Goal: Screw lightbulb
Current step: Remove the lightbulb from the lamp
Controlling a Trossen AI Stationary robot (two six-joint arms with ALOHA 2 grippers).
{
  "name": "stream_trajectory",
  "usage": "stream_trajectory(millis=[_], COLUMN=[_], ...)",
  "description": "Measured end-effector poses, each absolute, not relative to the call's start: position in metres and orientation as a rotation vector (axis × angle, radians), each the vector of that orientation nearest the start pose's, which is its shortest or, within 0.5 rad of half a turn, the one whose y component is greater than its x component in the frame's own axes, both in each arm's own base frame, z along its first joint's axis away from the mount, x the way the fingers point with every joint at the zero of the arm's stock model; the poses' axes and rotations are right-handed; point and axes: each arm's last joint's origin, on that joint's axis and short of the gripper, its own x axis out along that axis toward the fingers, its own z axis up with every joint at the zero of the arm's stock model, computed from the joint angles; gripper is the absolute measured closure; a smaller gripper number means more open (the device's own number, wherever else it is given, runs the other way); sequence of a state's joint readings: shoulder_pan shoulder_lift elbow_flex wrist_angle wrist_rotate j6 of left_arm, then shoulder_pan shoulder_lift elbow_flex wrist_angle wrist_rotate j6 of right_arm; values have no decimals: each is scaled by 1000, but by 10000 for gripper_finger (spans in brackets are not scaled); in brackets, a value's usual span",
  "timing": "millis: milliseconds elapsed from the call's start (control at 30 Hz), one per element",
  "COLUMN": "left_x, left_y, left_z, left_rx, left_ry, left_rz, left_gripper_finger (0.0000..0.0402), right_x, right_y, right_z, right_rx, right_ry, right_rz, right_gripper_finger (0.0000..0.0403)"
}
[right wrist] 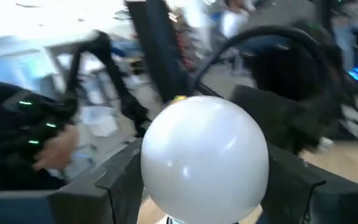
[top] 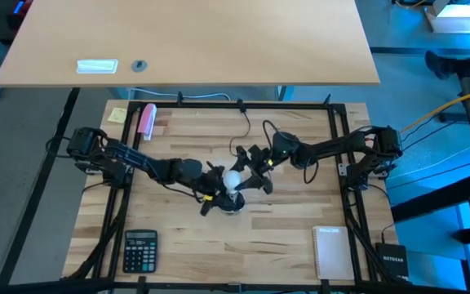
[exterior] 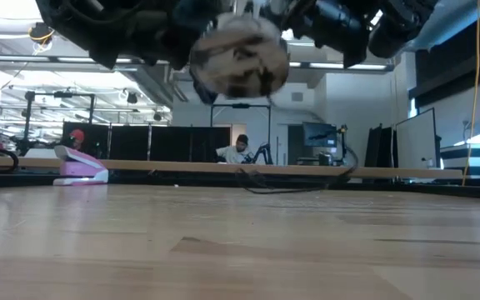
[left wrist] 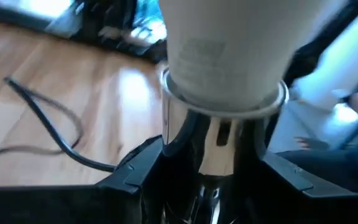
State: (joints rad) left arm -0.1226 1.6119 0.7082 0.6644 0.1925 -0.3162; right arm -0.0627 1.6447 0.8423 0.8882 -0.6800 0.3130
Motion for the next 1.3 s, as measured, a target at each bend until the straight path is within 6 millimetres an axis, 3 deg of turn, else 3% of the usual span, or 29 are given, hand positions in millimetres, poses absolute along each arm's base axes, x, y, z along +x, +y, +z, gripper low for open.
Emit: stream_trajectory(millis=[133,367,867,1033,1300], left_x=[320,319,318,318,318], left_y=[-49,-42,-39,-38,-37], left_z=[192,186,181,180,180], left_rx=[-305,-314,-333,-335,-348], left_ry=[258,305,352,350,345], left_rz=[-330,-237,-155,-108,-57], left_gripper_finger=[233,233,233,233,233], right_x=[343,344,341,326,287], right_y=[-1,-3,-6,-23,-50], right_z=[244,239,240,247,258], right_rx=[262,260,260,296,282], right_ry=[-16,3,63,178,365], right_rz=[658,551,468,409,237], right_gripper_finger=[152,144,53,50,50])
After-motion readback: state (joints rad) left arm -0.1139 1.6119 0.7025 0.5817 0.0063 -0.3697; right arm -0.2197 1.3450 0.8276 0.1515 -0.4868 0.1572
